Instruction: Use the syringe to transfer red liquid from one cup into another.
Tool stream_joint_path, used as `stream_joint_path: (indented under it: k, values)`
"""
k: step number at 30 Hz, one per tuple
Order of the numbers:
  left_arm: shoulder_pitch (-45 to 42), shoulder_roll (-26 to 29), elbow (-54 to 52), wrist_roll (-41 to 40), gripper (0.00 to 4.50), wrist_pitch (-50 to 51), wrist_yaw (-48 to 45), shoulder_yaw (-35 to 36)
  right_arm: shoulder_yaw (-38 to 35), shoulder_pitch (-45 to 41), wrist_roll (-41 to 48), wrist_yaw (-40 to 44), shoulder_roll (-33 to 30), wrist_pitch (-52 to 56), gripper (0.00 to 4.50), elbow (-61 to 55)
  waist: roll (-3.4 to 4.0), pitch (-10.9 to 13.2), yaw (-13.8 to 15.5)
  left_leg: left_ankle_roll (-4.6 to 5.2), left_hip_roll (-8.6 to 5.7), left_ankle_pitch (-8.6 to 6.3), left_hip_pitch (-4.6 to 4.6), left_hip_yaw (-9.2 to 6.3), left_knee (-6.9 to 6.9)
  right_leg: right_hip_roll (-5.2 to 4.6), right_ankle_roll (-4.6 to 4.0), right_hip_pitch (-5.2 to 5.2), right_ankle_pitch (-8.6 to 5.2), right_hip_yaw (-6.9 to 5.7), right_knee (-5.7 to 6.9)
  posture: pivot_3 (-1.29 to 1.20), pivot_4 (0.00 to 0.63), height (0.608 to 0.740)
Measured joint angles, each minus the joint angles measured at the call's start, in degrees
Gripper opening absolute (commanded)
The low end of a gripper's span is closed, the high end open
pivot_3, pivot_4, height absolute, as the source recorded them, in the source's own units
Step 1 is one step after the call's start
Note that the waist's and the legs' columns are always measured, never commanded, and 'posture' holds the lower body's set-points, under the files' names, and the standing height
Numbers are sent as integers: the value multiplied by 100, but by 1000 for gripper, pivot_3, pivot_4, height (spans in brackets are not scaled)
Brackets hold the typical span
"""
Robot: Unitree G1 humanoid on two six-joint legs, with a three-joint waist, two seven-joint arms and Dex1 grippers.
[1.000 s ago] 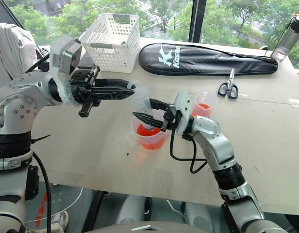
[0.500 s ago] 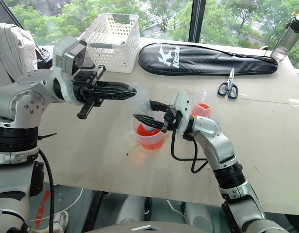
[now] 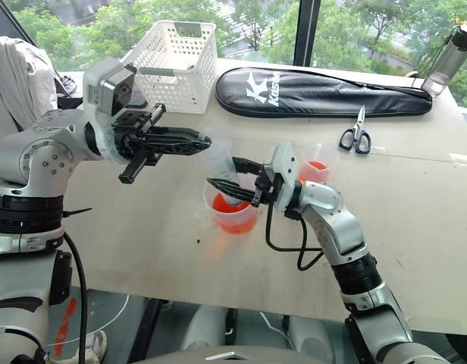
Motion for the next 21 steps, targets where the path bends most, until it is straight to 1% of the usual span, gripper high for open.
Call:
stream_joint_path:
  k: [7, 21]
  values:
    - [-348, 132, 407, 139, 0, 10, -384, -39, 18, -32, -2, -28, 50, -17, 1509, 5, -1, 1, 6, 0, 0, 0, -1, 0, 3, -1, 0, 0, 0, -1, 0, 0, 150, 724]
    - [-357, 33, 58, 92, 0, 137, 9, 14, -8, 43, -8, -27, 46, -57, 1493, 61, -1, 1, 3, 0, 0, 0, -1, -2, 3, 0, 1, 0, 0, -1, 1, 0, 150, 724]
